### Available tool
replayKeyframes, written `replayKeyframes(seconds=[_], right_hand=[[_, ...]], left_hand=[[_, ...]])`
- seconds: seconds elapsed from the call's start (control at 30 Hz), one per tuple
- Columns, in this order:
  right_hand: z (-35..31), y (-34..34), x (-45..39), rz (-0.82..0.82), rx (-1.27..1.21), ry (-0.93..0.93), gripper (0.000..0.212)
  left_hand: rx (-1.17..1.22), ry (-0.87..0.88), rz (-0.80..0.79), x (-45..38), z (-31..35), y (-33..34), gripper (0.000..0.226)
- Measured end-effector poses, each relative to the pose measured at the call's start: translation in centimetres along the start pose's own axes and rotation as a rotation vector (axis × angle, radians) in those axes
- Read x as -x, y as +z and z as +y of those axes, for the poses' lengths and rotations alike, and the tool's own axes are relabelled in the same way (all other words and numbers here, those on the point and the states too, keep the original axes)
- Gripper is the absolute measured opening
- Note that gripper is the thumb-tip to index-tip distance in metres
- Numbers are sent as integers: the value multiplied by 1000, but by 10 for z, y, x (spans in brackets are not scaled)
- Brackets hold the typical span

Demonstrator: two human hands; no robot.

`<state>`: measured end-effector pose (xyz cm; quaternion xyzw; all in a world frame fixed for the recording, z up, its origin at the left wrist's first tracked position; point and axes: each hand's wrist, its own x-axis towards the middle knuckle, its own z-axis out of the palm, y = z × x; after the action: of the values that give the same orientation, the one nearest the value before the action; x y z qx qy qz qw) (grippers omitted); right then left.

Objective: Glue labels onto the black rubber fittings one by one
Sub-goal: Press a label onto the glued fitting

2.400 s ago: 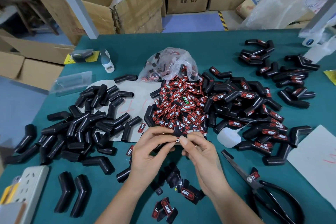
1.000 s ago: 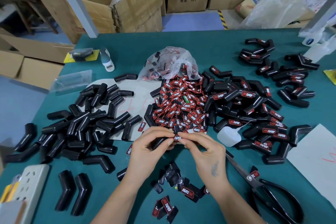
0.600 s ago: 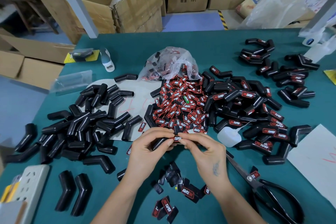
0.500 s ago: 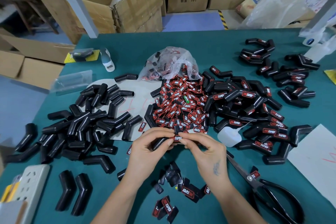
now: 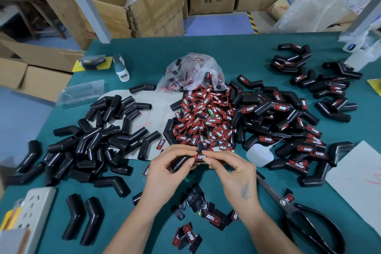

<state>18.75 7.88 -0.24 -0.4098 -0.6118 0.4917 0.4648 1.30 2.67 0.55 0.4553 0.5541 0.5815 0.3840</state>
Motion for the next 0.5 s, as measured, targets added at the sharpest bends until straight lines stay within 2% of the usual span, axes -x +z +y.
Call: replayKeyframes(seconds=[0.27,0.5], right_hand=[[4,1,-1,-1,25,-10,26],[4,0,-2,-47,172,-134,26]], left_hand=[[-53,20,-5,0,1,1,26],[-136,57,1,0,4,0,26]])
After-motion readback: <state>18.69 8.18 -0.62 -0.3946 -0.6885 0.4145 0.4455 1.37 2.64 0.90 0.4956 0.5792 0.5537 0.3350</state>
